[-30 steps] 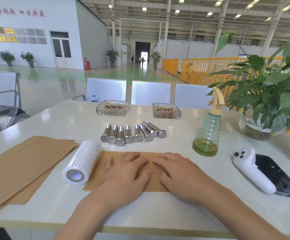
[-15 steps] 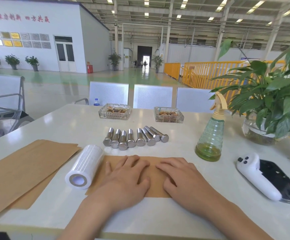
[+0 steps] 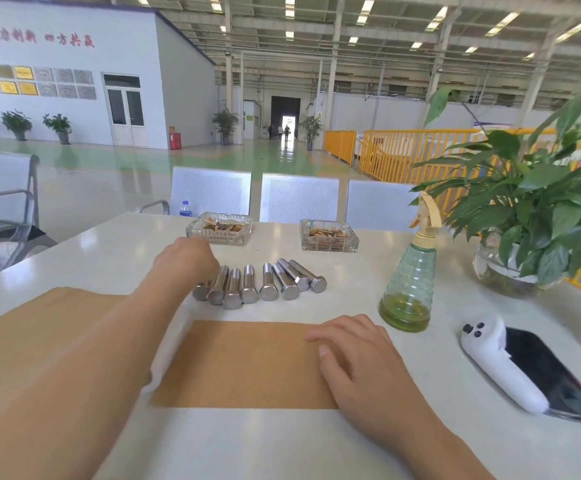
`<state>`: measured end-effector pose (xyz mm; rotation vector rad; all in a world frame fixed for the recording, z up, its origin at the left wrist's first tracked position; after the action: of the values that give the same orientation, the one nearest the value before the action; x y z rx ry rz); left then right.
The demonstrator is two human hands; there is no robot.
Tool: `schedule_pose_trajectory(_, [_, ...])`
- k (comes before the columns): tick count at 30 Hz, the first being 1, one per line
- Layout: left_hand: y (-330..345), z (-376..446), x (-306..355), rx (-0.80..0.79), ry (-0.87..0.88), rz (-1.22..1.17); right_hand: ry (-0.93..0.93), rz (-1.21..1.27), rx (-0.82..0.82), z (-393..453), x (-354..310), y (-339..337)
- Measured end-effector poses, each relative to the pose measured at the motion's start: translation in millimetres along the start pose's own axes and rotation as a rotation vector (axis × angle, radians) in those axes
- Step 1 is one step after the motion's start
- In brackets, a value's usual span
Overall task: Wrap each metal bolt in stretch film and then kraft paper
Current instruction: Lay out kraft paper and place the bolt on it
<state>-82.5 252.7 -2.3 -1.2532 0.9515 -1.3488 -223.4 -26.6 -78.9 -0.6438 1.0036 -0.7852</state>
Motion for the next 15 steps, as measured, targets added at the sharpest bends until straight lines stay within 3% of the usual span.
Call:
schedule_pose_trajectory(10, [17.6, 15.0, -11.5, -0.104, -0.007, -0.052, 0.015, 0.061, 0.04, 0.3, 4.3, -0.8])
schedule_pose_trajectory(15, [9.4, 7.7, -9.2, -0.1, 0.046, 0.094, 0.031, 0.077, 0.064, 0.3, 3.8, -1.8])
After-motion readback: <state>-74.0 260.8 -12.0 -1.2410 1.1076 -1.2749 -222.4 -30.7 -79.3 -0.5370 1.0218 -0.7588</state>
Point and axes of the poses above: each hand's wrist, its own z-axis towards the middle knuckle, its own y-axis out of the palm, x = y × z, the point moved 1 cm from there along z, towards the middle knuckle, and after that the axes turned 14 degrees about y, right-handed, at the moved point
